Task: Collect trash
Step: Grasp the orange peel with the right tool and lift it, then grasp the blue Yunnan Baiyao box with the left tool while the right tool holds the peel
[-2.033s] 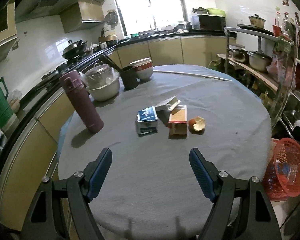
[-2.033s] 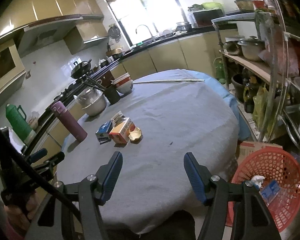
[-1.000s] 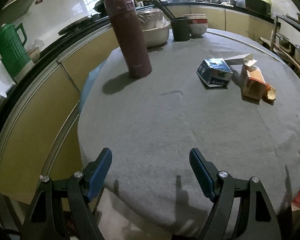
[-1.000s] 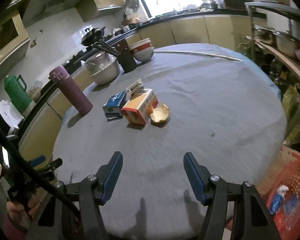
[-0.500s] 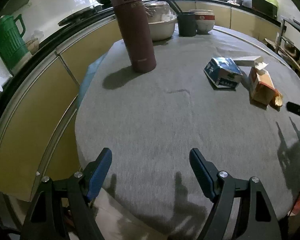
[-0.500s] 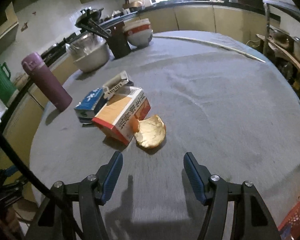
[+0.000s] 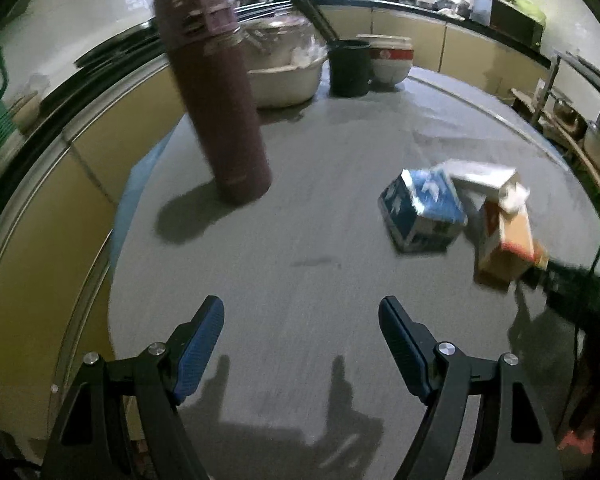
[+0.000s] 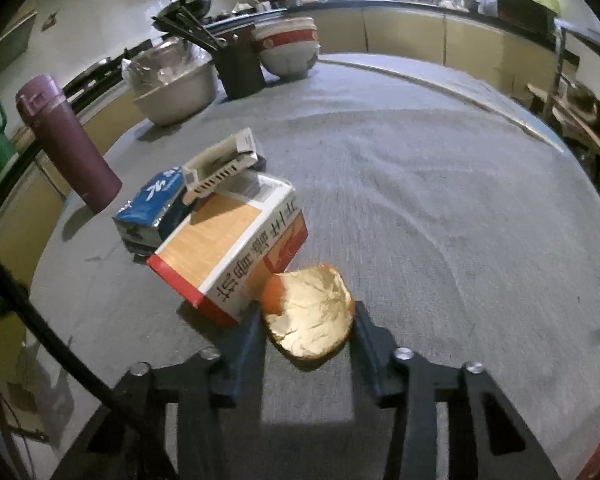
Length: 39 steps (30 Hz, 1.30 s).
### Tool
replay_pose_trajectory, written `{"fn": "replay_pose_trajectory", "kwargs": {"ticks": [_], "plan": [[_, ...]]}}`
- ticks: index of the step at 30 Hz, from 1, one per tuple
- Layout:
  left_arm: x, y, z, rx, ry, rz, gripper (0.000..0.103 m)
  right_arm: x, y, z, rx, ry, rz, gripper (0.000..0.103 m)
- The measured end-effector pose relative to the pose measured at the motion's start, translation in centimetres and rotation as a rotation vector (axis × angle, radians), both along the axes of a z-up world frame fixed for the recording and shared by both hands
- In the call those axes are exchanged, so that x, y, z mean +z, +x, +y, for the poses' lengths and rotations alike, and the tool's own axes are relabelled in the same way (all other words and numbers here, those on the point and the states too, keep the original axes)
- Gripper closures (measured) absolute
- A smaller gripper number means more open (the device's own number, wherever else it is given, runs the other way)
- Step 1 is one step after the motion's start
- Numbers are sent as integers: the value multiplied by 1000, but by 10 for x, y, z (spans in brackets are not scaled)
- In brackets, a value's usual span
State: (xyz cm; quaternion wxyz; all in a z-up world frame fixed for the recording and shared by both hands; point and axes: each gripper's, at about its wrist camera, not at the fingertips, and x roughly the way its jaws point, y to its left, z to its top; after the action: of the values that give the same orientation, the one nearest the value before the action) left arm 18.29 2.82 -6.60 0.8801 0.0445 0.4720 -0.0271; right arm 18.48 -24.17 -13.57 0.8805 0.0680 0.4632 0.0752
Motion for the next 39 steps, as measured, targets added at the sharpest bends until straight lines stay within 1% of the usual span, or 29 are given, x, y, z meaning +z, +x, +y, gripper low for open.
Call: {"fn": "replay_pose_trajectory", "kwargs": {"ticks": [4,5,7,10,11,14,17,21,26,29,31,34,36,37,38,39], "plan": [[4,32,-12,-39,-67,36,23,2,-4,-1,-5,4,-13,73],[4,40,-17,-54,-81,45,23,2,-6,-2,-13,9,-15,74],[5,53,-27,-65,-86,60,23,4,-12,-4,-27,23,-16,75],[6,69,-45,-107,-104,72,23,7,-26,-11,-48,47,-21,75],[5,76,-52,-122,-112,88,23,8,-32,-14,-53,58,-25,75],[-1,91,-68,-133,-126,135,23,15,-49,-23,-68,88,-38,75],[-7,102,-79,-130,-127,160,23,23,-71,-34,-92,130,-58,75],[-12,108,-91,-144,-122,172,23,33,-95,-45,-109,150,-78,75],[-25,110,-98,-163,-120,205,23,40,-119,-56,-137,177,-93,75],[-32,114,-101,-152,-116,215,23,42,-127,-59,-145,187,-95,75],[-37,115,-100,-145,-134,227,23,43,-131,-58,-147,183,-99,75],[-40,115,-100,-136,-152,221,23,43,-134,-55,-141,164,-101,75],[-43,114,-99,-132,-159,220,23,42,-136,-53,-136,169,-96,75],[-44,113,-97,-131,-168,220,25,42,-136,-51,-133,170,-95,75],[-44,113,-96,-130,-177,222,34,42,-137,-50,-131,169,-96,75],[-46,113,-93,-129,-192,229,35,43,-138,-49,-129,168,-97,75]]}}
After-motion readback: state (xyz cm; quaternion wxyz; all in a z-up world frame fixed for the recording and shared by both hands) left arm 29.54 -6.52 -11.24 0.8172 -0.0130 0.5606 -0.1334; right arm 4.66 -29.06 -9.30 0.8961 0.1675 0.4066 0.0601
